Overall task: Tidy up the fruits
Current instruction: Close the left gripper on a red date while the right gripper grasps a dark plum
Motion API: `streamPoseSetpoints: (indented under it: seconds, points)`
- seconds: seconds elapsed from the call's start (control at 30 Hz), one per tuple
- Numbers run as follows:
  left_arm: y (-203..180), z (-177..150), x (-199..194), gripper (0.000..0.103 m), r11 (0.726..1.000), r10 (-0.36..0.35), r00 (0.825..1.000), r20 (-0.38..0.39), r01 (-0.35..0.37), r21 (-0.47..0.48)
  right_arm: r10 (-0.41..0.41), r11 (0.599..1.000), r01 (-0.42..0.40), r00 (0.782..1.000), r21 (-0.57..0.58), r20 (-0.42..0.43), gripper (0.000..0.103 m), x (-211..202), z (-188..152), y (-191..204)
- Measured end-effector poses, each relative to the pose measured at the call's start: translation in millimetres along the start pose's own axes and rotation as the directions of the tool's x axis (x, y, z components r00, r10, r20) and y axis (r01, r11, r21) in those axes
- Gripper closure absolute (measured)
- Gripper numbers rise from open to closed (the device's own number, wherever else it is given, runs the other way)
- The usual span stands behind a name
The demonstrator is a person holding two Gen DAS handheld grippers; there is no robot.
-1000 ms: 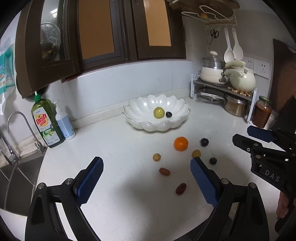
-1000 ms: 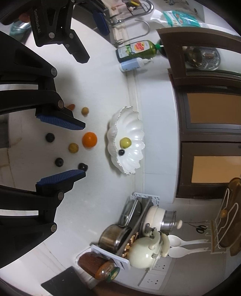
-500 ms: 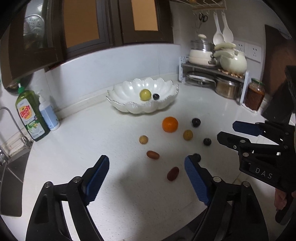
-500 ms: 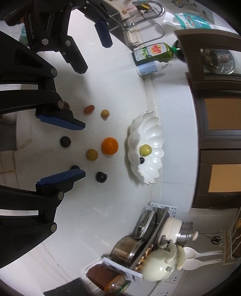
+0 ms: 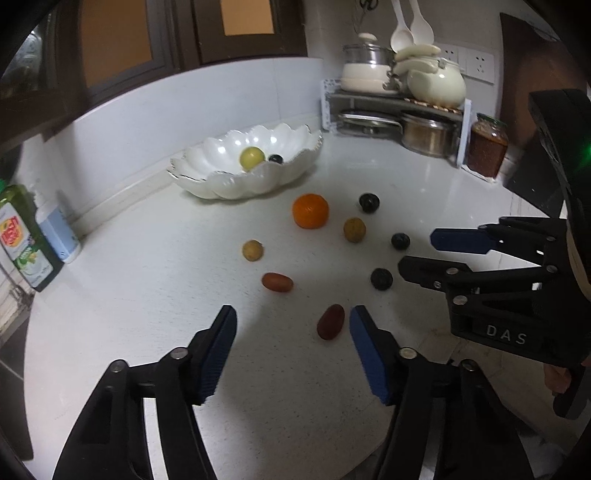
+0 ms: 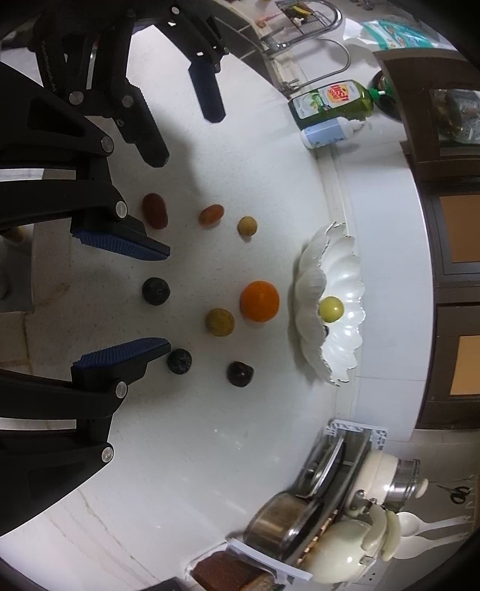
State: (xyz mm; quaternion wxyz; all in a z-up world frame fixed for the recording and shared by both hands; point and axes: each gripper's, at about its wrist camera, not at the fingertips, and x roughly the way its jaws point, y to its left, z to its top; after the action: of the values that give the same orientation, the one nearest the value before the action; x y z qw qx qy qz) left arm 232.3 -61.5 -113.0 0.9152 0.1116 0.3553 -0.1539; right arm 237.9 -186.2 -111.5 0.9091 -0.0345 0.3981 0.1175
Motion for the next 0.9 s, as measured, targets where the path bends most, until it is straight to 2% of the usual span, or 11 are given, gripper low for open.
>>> streamPoseSetpoints:
  seconds: [0.27, 0.43, 0.67, 0.77, 0.9]
  points:
    - [-3, -4, 19, 0.051, 0.997, -0.059, 0.998, -0.030, 0.061, 0.051, 0.001, 1.000, -0.001, 1.000, -0.003, -0.029, 0.062, 20, -3, 3]
    - [-7, -5, 28, 0.052, 0.993, -0.083, 0.996, -0.044, 0.086, 0.081, 0.008, 1.000, -0.007, 0.999, 0.014, -0.050, 0.065, 32, -5, 2]
    - [-7, -5, 44, 0.064, 0.989, -0.118, 0.990, -0.080, 0.124, 0.076, 0.007, 0.999, -0.004, 0.998, 0.036, -0.069, 0.066, 44, -5, 1]
    - [-7, -6, 48, 0.067, 0.987, -0.135, 0.987, -0.088, 0.142, 0.074, 0.011, 0.999, -0.008, 0.997, 0.034, -0.078, 0.070, 48, -5, 2]
    - [-10, -7, 51, 0.069, 0.983, -0.157, 0.983, -0.096, 0.165, 0.080, 0.016, 0.999, -0.013, 0.997, 0.037, -0.080, 0.071, 51, -6, 3]
